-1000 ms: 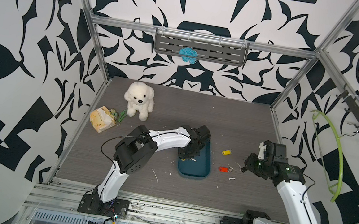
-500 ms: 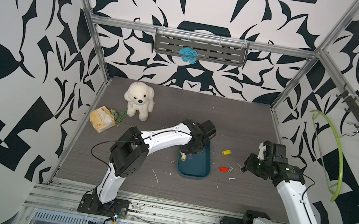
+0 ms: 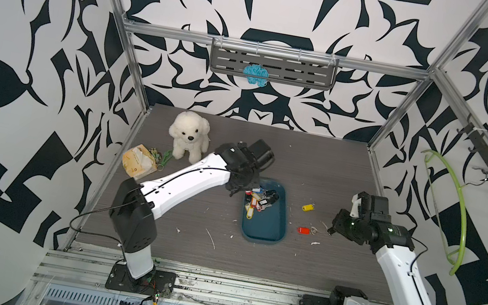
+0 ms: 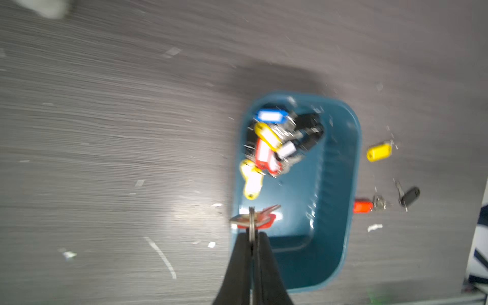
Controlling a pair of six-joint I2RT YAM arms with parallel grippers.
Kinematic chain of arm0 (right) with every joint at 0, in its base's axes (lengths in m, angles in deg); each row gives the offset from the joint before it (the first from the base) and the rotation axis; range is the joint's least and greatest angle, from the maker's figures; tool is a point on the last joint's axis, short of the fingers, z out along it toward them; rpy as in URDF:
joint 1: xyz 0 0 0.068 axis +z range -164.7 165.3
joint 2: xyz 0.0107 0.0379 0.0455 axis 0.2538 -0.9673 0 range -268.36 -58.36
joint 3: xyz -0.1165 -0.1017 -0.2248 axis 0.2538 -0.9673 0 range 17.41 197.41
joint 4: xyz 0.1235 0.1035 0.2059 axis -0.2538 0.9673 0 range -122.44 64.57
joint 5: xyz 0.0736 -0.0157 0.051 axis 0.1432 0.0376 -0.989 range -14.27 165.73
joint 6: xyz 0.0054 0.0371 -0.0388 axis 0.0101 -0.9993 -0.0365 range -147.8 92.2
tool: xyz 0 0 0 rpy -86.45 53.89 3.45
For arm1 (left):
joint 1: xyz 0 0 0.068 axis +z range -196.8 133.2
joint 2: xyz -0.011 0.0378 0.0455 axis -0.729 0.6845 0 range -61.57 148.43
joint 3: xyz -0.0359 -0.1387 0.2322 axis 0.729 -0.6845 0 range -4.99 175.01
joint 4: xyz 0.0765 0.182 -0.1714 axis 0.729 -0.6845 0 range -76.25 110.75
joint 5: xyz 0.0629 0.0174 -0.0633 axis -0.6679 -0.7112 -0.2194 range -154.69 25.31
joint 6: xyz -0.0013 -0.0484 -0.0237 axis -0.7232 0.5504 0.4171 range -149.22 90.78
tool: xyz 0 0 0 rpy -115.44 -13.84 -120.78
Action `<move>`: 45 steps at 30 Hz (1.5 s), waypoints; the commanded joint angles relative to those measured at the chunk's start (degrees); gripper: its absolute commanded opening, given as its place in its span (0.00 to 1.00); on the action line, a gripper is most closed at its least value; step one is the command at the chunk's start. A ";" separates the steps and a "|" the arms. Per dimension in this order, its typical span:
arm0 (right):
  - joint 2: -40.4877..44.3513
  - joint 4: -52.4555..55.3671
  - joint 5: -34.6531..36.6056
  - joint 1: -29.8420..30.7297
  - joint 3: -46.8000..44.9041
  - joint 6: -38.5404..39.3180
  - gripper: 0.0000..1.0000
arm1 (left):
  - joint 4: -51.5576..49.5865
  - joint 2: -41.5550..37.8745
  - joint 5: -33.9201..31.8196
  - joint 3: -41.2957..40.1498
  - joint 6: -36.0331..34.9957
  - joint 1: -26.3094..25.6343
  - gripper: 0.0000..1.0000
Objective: Take the keys out of the storage box
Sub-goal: Pick up the key from the storage box, then place the key at the center of the board, then pick up the key from the storage box.
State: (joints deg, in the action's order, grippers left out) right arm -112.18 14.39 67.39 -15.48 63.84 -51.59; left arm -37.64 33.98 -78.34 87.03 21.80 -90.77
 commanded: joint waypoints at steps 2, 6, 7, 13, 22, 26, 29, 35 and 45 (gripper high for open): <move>-0.56 -0.95 0.11 -0.20 -0.05 0.15 0.20 | -2.75 -3.59 1.35 -6.92 -5.81 8.78 0.00; -0.67 -0.94 0.09 -0.28 -0.03 0.14 0.20 | 2.15 -2.90 6.64 -13.29 -9.09 14.24 0.00; -0.76 -0.95 0.09 -0.24 -0.03 0.20 0.20 | 3.31 -2.18 7.39 -14.34 -9.39 14.88 0.00; -1.11 -0.93 0.12 -0.27 -0.10 0.17 0.20 | 6.99 4.58 10.10 -15.27 -9.99 15.49 0.00; -1.11 -0.92 0.06 -0.21 -0.12 0.15 0.23 | 10.86 9.72 12.76 -15.04 -9.71 15.53 0.12; -1.03 -0.95 0.10 -0.28 -0.15 0.21 0.29 | 11.28 9.55 13.61 -14.70 -10.02 15.40 0.56; -0.95 -0.87 0.22 -0.18 -0.12 0.11 0.32 | 11.28 8.34 13.43 -14.67 -10.28 14.80 0.99; -0.80 -0.85 0.20 -0.26 -0.13 0.13 0.32 | 10.93 3.29 10.10 -13.27 -13.98 10.61 0.98; -0.70 -0.98 0.19 -0.26 -0.27 0.12 0.28 | 7.33 1.91 3.05 -5.95 -22.53 -5.00 0.58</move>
State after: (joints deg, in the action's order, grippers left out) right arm -113.47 14.02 67.41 -15.48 63.74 -51.63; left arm -27.91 36.71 -72.30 79.23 3.11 -92.69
